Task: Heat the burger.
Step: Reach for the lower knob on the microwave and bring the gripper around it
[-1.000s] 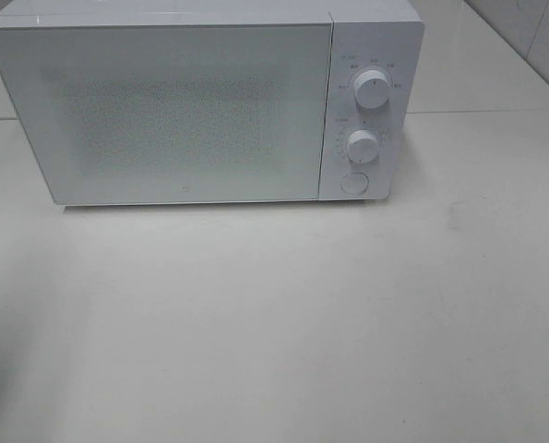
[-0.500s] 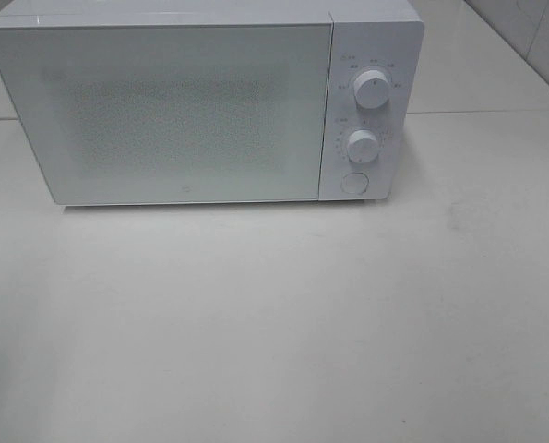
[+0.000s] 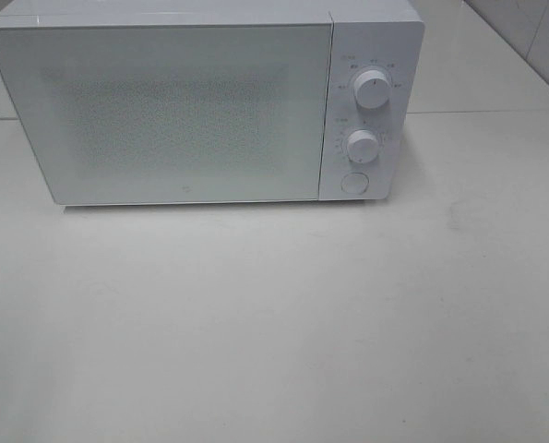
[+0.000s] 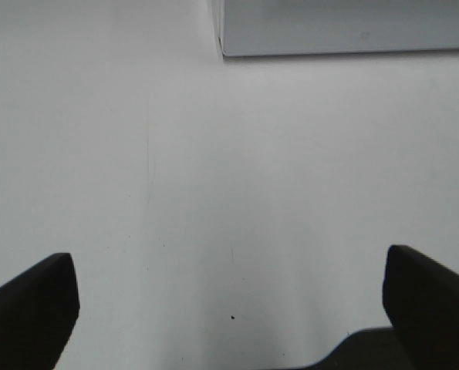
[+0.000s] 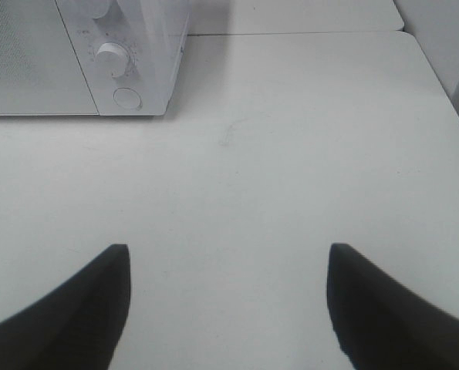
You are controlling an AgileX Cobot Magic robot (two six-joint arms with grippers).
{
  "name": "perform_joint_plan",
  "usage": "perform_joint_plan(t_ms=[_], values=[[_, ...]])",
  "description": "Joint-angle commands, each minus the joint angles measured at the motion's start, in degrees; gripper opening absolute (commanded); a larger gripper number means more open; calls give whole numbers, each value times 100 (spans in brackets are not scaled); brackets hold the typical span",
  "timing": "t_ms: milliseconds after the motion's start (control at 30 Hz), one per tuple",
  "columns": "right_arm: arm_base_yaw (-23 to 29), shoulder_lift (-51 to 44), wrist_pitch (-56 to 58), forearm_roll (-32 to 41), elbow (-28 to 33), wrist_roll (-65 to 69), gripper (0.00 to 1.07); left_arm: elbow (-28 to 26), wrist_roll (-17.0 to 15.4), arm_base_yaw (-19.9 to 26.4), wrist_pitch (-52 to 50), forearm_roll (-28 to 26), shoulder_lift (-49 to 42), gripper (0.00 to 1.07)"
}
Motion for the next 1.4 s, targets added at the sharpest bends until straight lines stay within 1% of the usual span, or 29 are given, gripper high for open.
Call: perform_joint_plan(t_ms=[33, 67, 133, 233, 267, 1000, 1067, 1200, 1267, 1300, 1333, 1400], values=[[-17, -160, -57, 6, 23, -23, 71, 29, -40, 327, -6, -52, -596, 102], [-17, -160, -57, 6, 23, -23, 71, 29, -40, 327, -6, -52, -596, 102], [-17, -160, -57, 6, 23, -23, 71, 29, -40, 510, -6, -52, -917, 102], [-17, -160, -57, 6, 23, -23, 71, 29, -40, 561, -6, -46, -1031, 102], [-17, -160, -57, 6, 23, -23, 71, 29, -40, 602, -6, -40, -1226, 102], [-17, -160, -115, 11, -6, -23, 71, 29, -34, 602, -6, -57, -1197, 101], [-17, -109, -292, 11, -120, -23, 71, 29, -34, 602, -6, -57, -1197, 101], [-17, 109, -579, 6, -166, -23, 71, 29, -34, 602, -6, -57, -1197, 101], [-17, 395, -1020, 11, -166, -23, 71, 29, -34, 602, -6, -57, -1197, 101], [-17, 395, -1020, 11, -166, -23, 71, 29, -34, 602, -6, -57, -1197, 101], [-17, 647, -1392, 11, -166, -23, 71, 29, -34, 602, -6, -57, -1197, 101], [-17, 756, -1541, 6, -166, -23, 71, 29, -34, 602, -6, -57, -1197, 101]])
